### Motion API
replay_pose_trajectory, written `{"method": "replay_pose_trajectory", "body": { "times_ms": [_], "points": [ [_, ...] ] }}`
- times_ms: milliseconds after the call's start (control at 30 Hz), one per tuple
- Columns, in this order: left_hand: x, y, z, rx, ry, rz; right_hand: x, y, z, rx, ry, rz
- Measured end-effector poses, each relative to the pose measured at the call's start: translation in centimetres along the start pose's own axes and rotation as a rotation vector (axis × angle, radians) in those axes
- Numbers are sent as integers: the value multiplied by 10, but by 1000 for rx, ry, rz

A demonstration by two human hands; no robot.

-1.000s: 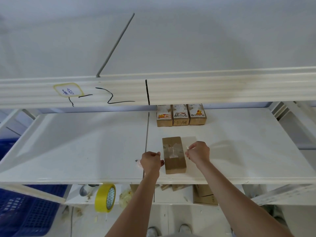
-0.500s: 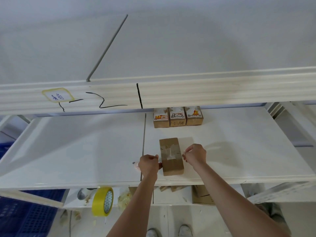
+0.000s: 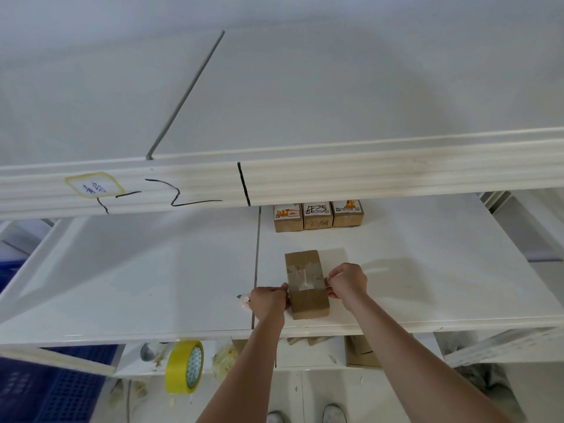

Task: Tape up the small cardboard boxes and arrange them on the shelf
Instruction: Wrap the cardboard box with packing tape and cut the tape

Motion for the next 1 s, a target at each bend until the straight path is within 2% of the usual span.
{"method": "replay_pose_trajectory", "body": {
  "times_ms": [233, 367, 533, 633, 767, 833, 933, 1000],
  "points": [
    [4, 4, 5, -88, -4, 45, 1, -4, 1, 49, 31, 83],
    [8, 7, 8, -107, -10, 99, 4, -12, 3, 133, 85, 219],
    [15, 7, 9, -16, 0, 159, 14, -27, 0, 317, 208, 482],
    [12, 2, 6, 83, -56, 180, 18, -30, -1, 346, 250, 519],
    [13, -7, 3, 176, -67, 240, 14, -31, 1, 360, 134, 469],
    [13, -10, 1, 188, -41, 245, 6, -27, -2, 324, 10, 307],
    [12, -13, 0, 226, -7, 285, -6, -5, -14, 77, -195, 15],
    [12, -17, -4, 264, -7, 322, -6, 9, -26, -64, -232, -47]
  ]
}}
Point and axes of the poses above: each hand's wrist, its own z-axis towards the middle knuckle, its own x-axis out of the palm, y = z × x, the point moved 6 cm from there along z, towards the middle knuckle, and after that the axes turned 11 degrees about y, right-handed, at the moved point
